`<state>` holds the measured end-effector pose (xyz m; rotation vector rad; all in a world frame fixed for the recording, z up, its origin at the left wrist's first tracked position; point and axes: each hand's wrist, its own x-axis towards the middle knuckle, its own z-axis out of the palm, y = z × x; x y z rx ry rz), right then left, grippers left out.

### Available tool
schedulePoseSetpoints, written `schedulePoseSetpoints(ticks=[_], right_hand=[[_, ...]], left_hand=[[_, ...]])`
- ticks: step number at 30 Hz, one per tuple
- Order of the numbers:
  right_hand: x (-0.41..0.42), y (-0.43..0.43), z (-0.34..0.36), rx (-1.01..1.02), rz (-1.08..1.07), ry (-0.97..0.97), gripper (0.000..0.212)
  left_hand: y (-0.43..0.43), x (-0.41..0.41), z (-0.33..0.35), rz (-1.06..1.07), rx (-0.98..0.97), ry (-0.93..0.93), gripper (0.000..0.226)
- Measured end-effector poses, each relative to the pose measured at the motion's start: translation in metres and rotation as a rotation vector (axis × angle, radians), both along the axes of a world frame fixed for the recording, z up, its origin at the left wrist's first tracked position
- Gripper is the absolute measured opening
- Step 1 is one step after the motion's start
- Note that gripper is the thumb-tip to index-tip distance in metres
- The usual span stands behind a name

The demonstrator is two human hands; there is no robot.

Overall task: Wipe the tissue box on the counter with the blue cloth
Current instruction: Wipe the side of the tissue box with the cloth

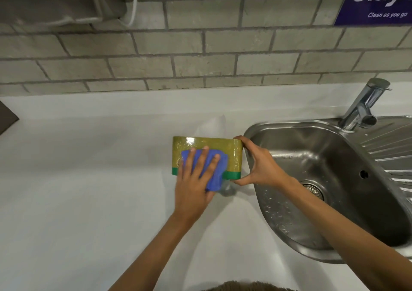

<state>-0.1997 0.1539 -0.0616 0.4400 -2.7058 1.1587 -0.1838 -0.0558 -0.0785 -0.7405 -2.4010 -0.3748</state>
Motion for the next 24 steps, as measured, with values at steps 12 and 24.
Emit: schedulePoseSetpoints(ticks=[12, 24], right_hand=[[0.001, -0.004, -0.001, -0.043, 0.013, -0.002, 0.094], [0.001, -0.006, 0.001, -0.022, 0.009, 0.002, 0.097]], left_hand=[[0.024, -0.007, 0.015, -0.011, -0.127, -0.010, 0.073], [0.029, 0.004, 0.014, 0.133, 0.028, -0.101, 0.057]])
